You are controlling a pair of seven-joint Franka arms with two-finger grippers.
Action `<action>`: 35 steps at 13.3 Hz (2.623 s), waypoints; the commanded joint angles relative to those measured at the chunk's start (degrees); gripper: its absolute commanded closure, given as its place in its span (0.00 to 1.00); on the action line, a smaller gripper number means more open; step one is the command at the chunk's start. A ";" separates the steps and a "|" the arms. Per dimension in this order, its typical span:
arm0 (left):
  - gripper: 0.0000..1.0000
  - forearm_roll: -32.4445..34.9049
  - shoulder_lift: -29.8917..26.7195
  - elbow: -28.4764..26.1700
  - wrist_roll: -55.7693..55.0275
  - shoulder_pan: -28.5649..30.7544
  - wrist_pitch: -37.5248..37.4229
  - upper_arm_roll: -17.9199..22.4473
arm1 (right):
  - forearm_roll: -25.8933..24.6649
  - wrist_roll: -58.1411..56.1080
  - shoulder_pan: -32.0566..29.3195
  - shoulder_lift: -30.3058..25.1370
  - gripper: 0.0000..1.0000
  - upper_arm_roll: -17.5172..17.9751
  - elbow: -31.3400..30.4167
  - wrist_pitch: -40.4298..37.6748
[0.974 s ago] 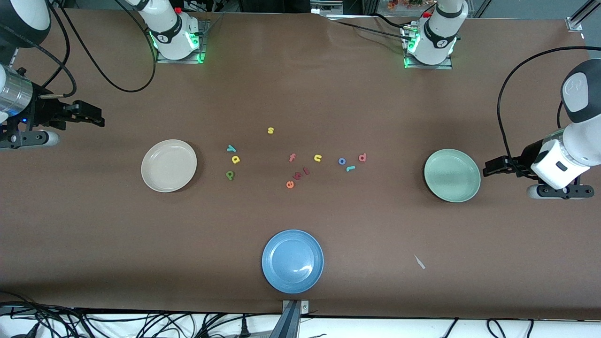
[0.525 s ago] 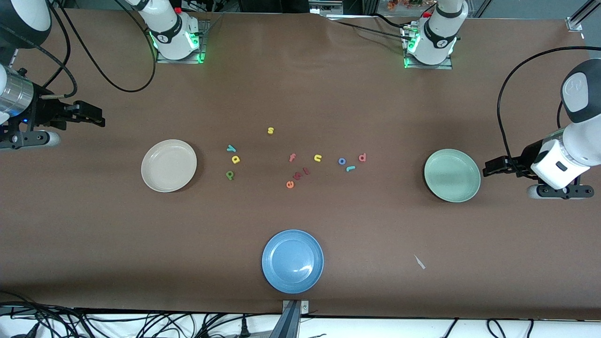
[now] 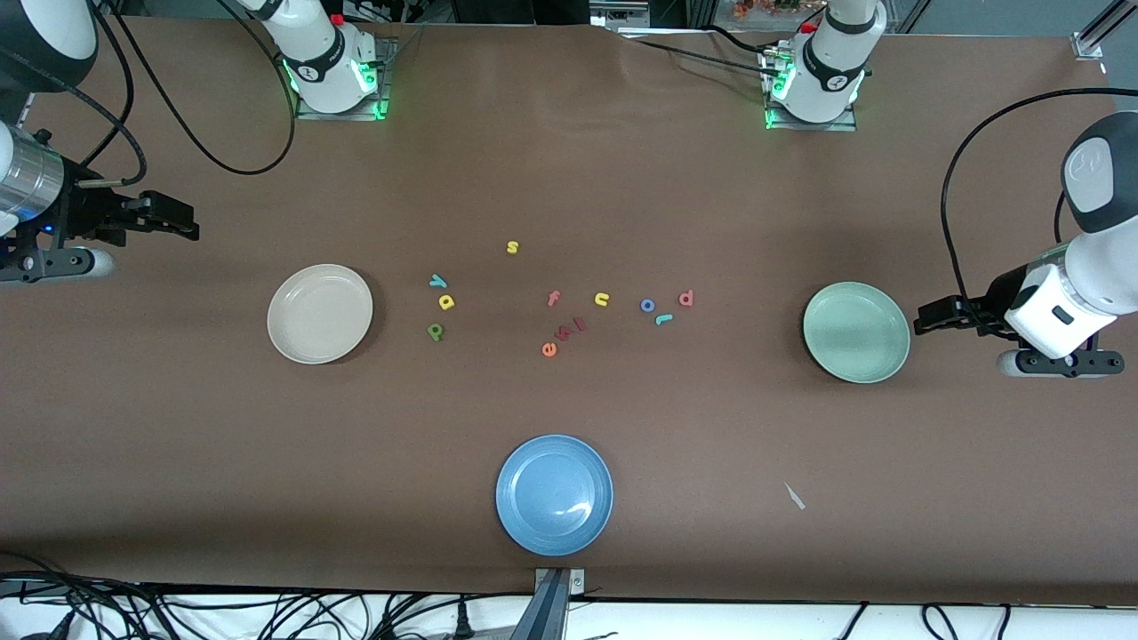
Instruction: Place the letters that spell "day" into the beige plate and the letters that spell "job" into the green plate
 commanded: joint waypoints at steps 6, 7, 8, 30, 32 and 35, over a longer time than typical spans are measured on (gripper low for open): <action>0.00 -0.95 -0.11 -0.37 1.45 0.13 0.56 -0.07 | -0.67 -0.54 0.15 -0.26 0.00 0.02 -0.19 -0.51; 0.00 -0.95 -0.11 -0.37 1.45 0.13 0.56 -0.07 | -0.67 -0.63 0.15 -0.26 0.00 0.02 -0.19 -0.51; 0.00 -0.95 -0.11 -0.37 1.45 0.13 0.56 -0.07 | -0.67 -0.54 0.15 -0.26 0.00 0.02 -0.19 -0.59; 0.00 1.95 -0.11 -0.37 1.54 0.13 1.00 -0.86 | -0.67 -0.63 0.15 -0.26 0.00 0.02 -0.45 -0.59; 0.00 1.95 -0.11 -0.37 1.54 0.13 1.00 -0.95 | -0.67 -0.63 0.15 -0.26 0.00 0.02 -0.45 -0.59; 0.00 1.95 0.16 -0.37 1.45 0.13 1.00 -0.94 | -0.67 -0.63 0.15 -0.26 0.00 0.02 -0.45 -0.59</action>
